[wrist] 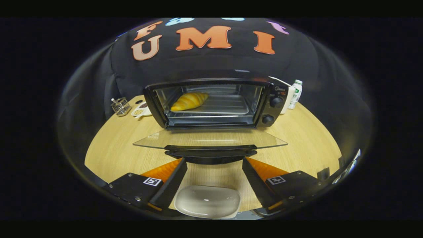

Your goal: Open the toaster oven, put the food inside, and close the toaster oven door.

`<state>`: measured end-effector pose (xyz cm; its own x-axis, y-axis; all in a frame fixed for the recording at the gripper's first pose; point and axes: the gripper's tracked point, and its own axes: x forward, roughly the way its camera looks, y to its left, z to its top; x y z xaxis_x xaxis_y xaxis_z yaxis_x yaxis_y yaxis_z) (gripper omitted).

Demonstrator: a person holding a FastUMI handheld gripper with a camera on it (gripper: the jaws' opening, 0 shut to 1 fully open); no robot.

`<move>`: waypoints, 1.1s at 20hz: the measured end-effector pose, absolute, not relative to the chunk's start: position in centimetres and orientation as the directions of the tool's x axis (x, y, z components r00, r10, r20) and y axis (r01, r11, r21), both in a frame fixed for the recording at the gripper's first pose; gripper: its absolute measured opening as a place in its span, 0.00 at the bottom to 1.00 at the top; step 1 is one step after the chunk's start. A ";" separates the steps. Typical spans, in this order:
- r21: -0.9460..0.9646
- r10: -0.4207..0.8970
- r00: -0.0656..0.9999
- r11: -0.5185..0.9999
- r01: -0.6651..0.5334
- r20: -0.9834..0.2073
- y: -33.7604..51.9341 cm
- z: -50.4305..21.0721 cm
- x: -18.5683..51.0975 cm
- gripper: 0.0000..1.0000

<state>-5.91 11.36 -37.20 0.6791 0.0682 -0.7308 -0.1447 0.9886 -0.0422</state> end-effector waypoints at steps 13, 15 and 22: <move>-0.008 0.100 0.761 0.991 -0.137 -0.641 12.9 -31.6 1.8 1.00; -0.018 0.097 0.770 0.990 -0.140 -0.631 13.2 -31.1 3.1 1.00; -0.021 0.092 0.830 0.992 -0.124 -0.550 12.8 -25.5 6.1 1.00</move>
<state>6.15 12.76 -25.46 0.8302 0.0920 -0.5498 -0.1238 0.9921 -0.0210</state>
